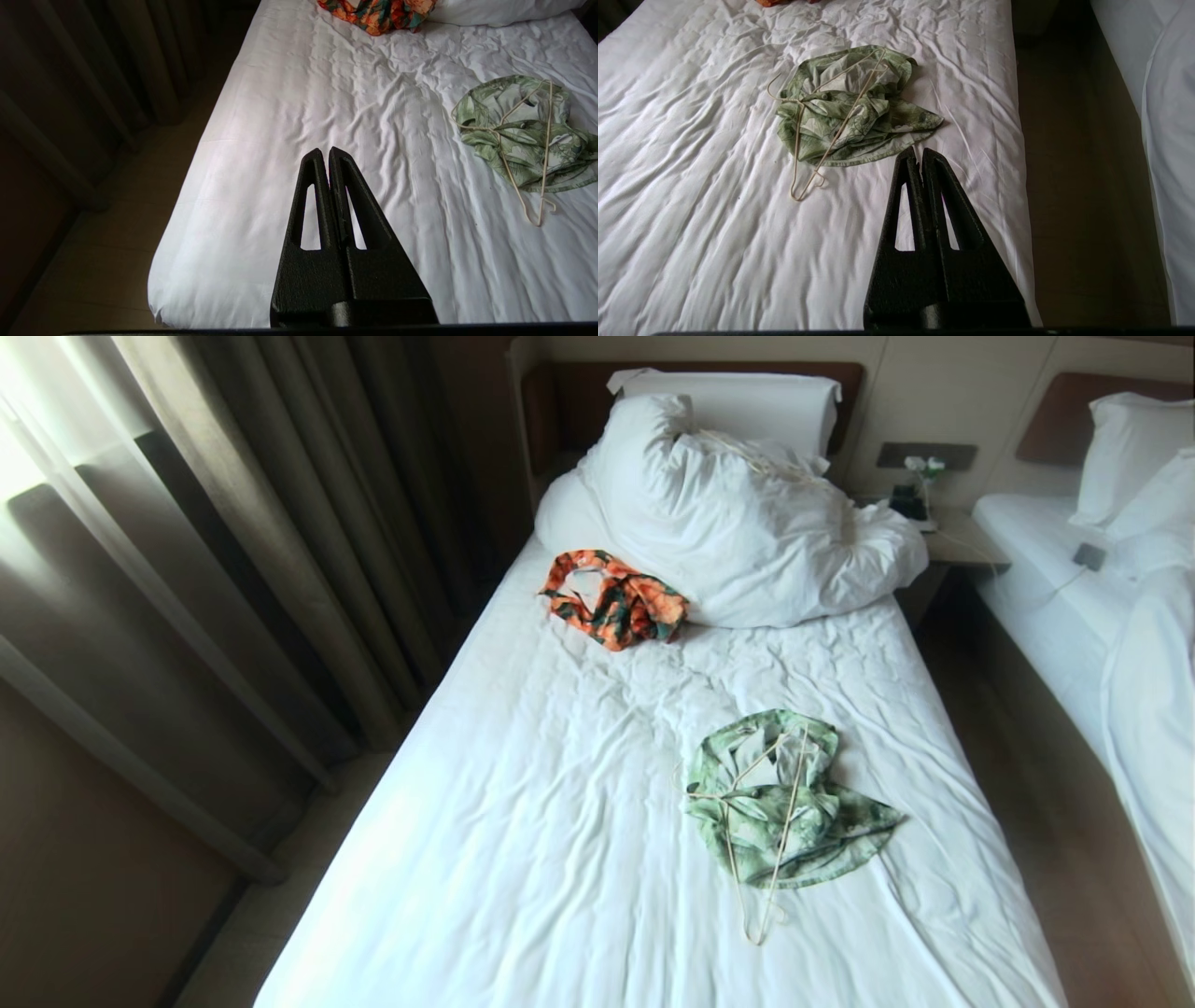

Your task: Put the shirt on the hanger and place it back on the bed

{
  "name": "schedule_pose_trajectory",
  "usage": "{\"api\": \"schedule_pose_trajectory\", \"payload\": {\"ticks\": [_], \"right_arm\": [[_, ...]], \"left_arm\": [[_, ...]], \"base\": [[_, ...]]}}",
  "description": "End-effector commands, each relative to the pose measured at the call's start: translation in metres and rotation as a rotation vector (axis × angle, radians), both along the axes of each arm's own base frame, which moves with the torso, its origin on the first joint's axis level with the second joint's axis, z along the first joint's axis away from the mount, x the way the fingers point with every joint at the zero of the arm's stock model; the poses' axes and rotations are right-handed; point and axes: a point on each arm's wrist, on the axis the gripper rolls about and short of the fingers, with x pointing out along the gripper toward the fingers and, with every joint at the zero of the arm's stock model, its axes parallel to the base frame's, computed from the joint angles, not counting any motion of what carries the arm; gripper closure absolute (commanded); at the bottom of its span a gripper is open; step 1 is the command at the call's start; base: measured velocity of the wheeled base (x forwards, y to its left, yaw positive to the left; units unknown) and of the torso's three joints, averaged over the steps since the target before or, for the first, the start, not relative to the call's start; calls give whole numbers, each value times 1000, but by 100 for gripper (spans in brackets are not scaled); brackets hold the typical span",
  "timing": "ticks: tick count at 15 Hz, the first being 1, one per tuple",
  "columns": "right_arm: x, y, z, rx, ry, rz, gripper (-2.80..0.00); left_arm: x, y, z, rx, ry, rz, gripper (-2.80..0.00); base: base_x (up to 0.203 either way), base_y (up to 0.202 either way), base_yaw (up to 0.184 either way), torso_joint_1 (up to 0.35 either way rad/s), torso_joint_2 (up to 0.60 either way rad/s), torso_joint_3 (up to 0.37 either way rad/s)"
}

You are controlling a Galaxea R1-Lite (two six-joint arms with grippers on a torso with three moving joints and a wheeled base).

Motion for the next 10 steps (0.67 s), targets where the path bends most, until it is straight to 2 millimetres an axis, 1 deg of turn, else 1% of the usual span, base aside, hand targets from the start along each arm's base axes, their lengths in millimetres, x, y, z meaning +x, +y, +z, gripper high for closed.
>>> {"api": "schedule_pose_trajectory", "payload": {"ticks": [1, 10], "right_arm": [[0, 0, 0, 6, 3, -1, 0], [0, 0, 0, 17, 3, -6, 0]], "left_arm": [[0, 0, 0, -1, 0, 0, 0], [0, 0, 0, -1, -1, 0, 0]], "base": [[0, 0, 0, 0, 0, 0], [0, 0, 0, 0, 0, 0]]}}
